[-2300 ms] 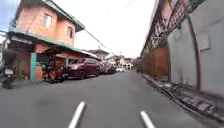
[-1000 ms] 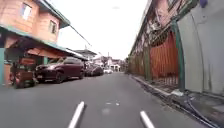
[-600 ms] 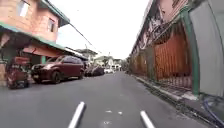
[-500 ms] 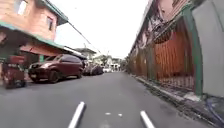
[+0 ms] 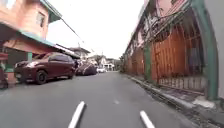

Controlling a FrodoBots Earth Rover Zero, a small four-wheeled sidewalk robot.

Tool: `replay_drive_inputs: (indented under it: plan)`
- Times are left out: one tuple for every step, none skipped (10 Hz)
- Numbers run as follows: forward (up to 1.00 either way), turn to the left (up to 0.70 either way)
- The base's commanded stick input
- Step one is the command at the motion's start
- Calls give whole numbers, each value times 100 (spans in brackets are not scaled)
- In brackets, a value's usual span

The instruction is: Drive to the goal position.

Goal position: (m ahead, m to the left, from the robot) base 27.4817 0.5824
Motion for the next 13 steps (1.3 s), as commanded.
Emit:
replay_drive_inputs:
  plan:
    - [100, 0]
    - [100, 0]
    - [100, 0]
    - [100, 0]
    - [100, -20]
    - [100, -36]
    - [100, -20]
    - [100, 0]
    - [100, 0]
    - [100, 0]
    - [100, 0]
    - [100, 0]
    - [100, 0]
